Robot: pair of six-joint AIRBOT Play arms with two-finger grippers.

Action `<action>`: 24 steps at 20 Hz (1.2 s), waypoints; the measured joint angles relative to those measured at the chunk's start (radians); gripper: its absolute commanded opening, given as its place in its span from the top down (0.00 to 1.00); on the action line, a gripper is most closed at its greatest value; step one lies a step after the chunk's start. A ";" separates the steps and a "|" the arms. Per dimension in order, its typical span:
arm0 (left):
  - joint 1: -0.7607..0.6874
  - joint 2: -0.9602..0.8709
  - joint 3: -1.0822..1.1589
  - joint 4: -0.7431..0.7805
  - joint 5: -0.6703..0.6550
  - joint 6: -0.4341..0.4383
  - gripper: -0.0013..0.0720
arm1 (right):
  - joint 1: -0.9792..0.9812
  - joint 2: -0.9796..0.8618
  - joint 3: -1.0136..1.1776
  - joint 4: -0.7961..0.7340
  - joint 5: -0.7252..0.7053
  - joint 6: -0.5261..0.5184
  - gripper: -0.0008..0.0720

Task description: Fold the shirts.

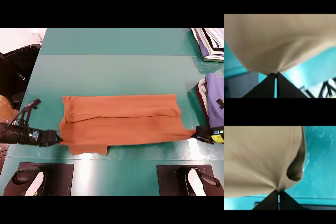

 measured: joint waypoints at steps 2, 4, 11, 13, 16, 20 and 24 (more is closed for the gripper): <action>0.000 -0.064 0.063 0.019 0.076 0.025 0.95 | 0.055 -0.074 0.064 -0.007 -0.024 0.002 0.97; 0.000 -0.156 0.126 0.028 0.153 0.056 0.95 | 0.120 -0.183 0.147 -0.010 -0.070 0.003 0.97; 0.000 -0.528 0.266 0.044 0.396 0.125 0.95 | 0.274 -0.605 0.491 -0.010 -0.171 0.006 0.97; 0.000 -0.598 0.278 0.043 0.462 0.132 0.89 | 0.296 -0.703 0.576 -0.009 -0.182 0.005 0.94; 0.001 -0.655 0.289 0.037 0.531 0.135 0.07 | 0.302 -0.808 0.669 0.033 -0.190 0.002 0.44; 0.002 -0.677 0.335 0.030 0.528 0.136 0.10 | 0.240 -0.872 0.724 0.157 -0.173 -0.051 0.44; 0.002 -0.684 0.377 0.026 0.459 0.140 0.93 | 0.125 -0.884 0.718 0.221 -0.091 -0.091 0.26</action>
